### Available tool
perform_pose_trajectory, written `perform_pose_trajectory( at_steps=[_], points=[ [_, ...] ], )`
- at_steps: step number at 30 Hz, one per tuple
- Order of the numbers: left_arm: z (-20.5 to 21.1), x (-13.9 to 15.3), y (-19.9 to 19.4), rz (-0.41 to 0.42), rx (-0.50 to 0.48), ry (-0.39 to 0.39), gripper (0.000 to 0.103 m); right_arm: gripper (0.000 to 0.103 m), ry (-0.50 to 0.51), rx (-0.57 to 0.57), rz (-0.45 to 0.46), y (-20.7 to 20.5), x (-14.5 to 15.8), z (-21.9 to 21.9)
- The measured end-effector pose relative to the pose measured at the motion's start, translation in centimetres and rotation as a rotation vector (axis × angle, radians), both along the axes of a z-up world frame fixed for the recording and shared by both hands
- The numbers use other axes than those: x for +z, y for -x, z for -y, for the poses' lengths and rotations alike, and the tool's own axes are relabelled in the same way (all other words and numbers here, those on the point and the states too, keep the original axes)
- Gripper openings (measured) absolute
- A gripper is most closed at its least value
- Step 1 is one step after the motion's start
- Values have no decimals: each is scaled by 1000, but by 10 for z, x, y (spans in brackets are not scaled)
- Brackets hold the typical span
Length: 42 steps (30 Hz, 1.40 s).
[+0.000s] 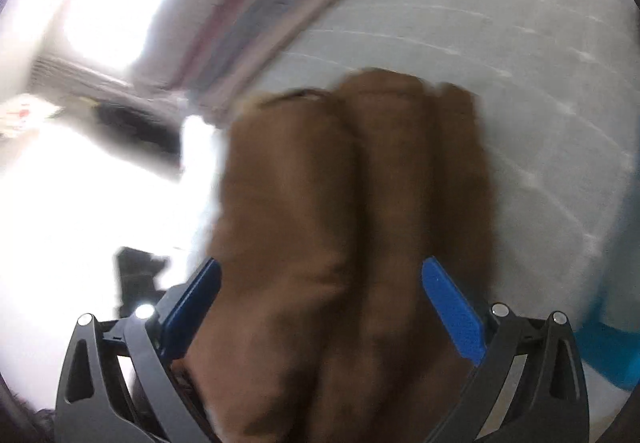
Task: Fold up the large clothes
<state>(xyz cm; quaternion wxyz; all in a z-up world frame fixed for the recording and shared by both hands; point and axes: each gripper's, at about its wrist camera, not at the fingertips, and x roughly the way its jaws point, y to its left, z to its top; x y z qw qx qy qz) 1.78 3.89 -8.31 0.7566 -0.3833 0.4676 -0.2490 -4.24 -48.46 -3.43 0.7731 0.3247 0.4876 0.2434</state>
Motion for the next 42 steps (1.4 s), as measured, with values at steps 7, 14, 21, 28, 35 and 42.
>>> perform_pose_trajectory(
  at_steps=[7,14,21,28,35,42],
  points=[
    [1,-4,3,2,-2,5,88,97,-150,84,-63,-55,-26,-7],
    [-5,-3,7,0,-9,25,88,97,-240,237,2,-81,-37,-29],
    [4,-1,7,0,-41,18,89,75,-93,284,-9,-85,-37,-41],
    [2,0,3,41,-6,23,89,13,-110,181,-4,-48,-33,-41],
    [21,25,11,155,-31,92,89,11,-253,93,103,13,9,21],
    [63,21,14,164,-119,-30,91,8,-134,3,-50,14,-64,46]
  ],
)
